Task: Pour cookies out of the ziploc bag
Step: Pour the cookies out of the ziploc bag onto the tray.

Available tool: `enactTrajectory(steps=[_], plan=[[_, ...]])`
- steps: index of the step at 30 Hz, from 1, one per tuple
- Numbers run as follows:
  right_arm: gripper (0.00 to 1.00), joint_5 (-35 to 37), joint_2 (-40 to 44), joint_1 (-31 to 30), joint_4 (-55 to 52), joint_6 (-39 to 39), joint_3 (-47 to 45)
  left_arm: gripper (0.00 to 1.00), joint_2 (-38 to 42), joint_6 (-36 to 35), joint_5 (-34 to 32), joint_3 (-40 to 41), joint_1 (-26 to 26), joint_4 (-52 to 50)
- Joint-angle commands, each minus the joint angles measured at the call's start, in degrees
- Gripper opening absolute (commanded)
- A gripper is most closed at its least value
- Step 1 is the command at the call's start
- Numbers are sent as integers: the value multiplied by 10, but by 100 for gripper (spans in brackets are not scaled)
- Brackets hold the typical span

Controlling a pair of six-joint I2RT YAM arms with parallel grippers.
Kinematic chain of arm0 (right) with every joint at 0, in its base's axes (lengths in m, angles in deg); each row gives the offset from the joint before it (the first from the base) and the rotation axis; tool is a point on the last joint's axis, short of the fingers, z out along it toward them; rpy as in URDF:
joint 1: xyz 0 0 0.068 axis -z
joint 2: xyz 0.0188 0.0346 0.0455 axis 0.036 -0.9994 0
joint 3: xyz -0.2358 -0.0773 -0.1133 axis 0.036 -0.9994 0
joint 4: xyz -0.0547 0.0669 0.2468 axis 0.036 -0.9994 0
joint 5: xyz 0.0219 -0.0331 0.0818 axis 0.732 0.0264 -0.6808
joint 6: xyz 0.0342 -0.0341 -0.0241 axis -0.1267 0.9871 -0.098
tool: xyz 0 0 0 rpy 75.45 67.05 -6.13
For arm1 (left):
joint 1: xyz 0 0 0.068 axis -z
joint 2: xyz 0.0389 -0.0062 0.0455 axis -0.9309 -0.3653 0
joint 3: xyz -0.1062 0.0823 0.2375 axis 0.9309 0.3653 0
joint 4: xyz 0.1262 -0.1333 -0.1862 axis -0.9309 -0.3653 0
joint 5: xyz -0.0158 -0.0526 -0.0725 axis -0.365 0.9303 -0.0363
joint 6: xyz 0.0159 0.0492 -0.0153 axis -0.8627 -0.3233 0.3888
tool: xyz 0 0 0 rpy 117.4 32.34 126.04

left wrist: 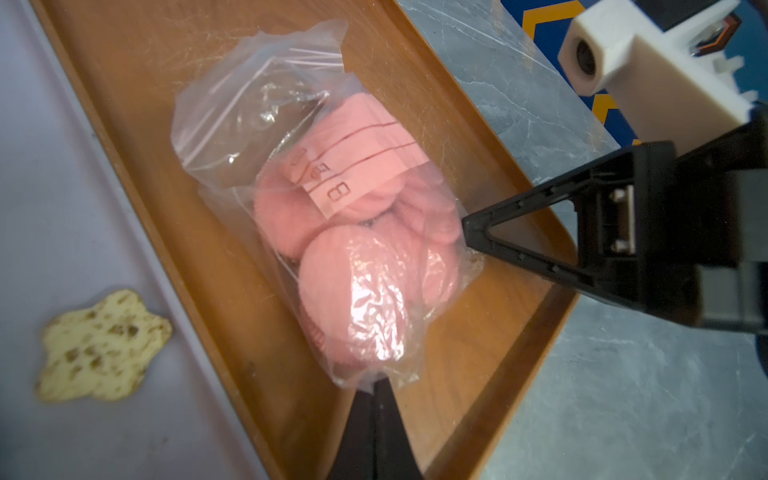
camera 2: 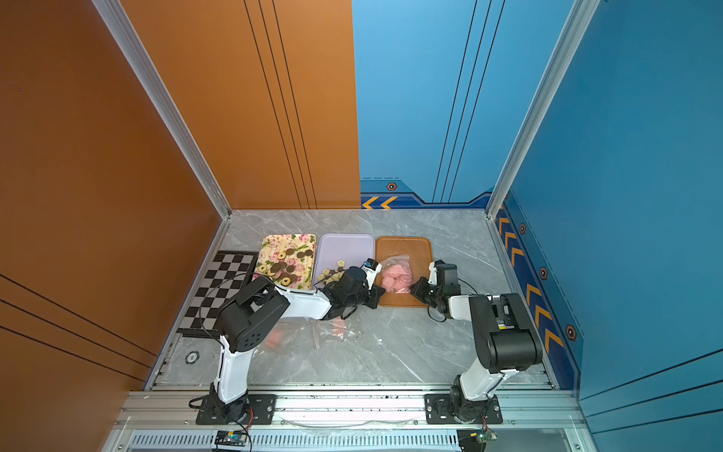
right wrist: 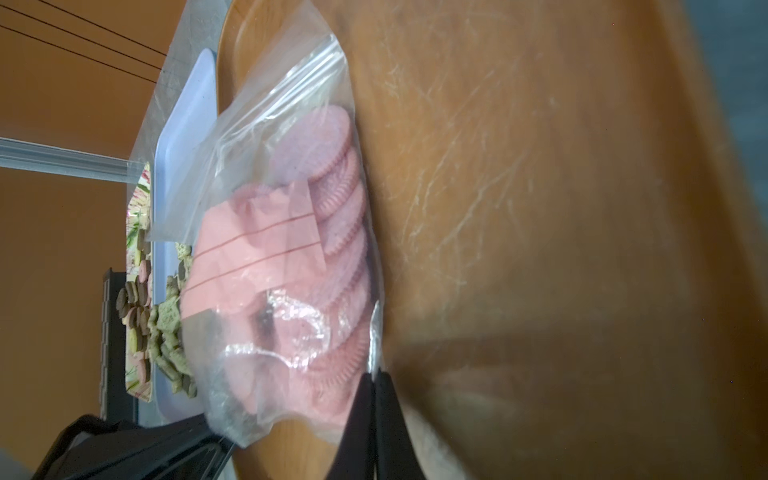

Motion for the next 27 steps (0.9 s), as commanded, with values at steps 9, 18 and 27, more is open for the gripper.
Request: enactTrajectory(steps=[9,18,27], plan=[[0,-31,117,24,-118,5,27,0,58,-42,97,-62,-7,-86],[0,-40,179,46,-162,-8,67,0,71,-30,54,-143,-10,-159],[0,-63,130,60,-152,-10,134,0,28,-43,36,-243,-24,-253]])
